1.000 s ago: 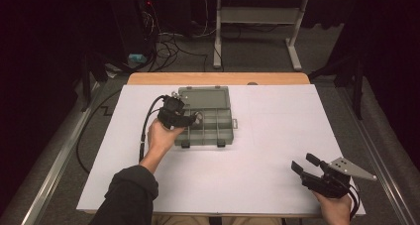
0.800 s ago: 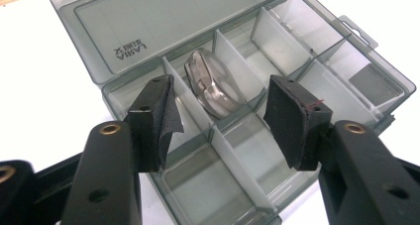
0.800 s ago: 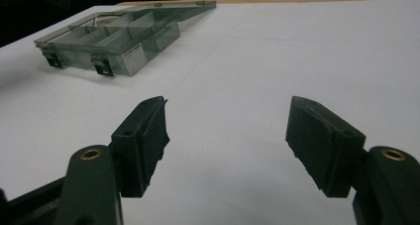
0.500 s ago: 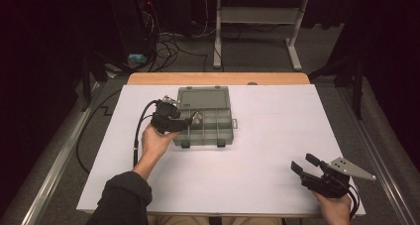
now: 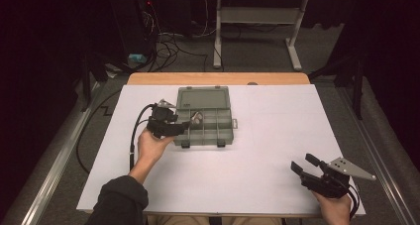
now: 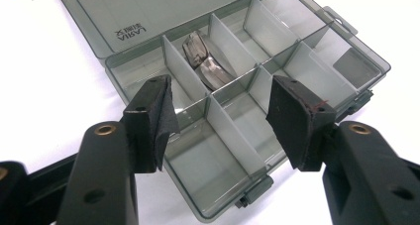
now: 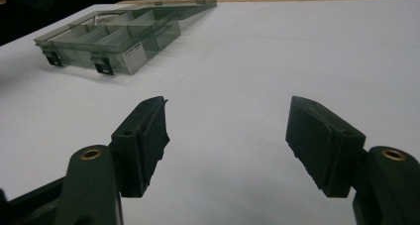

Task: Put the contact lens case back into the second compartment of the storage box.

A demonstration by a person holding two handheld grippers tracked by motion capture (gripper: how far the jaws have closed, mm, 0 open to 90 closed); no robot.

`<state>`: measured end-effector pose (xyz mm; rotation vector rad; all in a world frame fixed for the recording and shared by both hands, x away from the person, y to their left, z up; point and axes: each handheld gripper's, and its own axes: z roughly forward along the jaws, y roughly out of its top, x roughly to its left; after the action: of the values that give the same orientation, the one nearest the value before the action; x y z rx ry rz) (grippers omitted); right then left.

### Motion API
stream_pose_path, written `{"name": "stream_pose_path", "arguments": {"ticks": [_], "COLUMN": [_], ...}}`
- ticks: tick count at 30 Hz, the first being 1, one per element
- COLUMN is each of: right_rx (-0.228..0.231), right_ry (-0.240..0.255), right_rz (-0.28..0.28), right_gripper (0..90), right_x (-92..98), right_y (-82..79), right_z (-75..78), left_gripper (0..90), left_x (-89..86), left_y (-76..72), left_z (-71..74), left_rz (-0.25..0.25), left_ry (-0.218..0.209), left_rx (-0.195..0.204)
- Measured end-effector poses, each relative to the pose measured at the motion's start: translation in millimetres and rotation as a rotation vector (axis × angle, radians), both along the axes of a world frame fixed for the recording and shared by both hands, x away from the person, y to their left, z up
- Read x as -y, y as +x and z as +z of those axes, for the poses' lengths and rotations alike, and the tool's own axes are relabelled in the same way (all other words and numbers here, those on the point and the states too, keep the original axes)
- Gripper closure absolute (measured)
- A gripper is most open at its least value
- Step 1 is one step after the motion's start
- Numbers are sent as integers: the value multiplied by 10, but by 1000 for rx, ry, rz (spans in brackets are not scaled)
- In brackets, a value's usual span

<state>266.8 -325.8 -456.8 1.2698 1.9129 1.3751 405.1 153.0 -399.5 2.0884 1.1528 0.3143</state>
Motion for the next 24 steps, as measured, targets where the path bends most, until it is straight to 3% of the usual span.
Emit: {"name": "stream_pose_path", "arguments": {"ticks": [6,10,24], "right_rx": [-1,-1,0], "right_ry": [2,1,1], "right_rz": [-1,0,1], "right_gripper": [322,322,322], "right_x": [2,2,2], "right_y": [0,2,3], "right_z": [0,-1,-2], "left_gripper": [426,419,406], "left_x": [-53,-74,-161], "left_y": [-52,-100,-240], "left_z": [-8,0,-17], "left_rz": [3,3,4], "left_ry": [0,23,-2], "left_rx": [8,21,44]}}
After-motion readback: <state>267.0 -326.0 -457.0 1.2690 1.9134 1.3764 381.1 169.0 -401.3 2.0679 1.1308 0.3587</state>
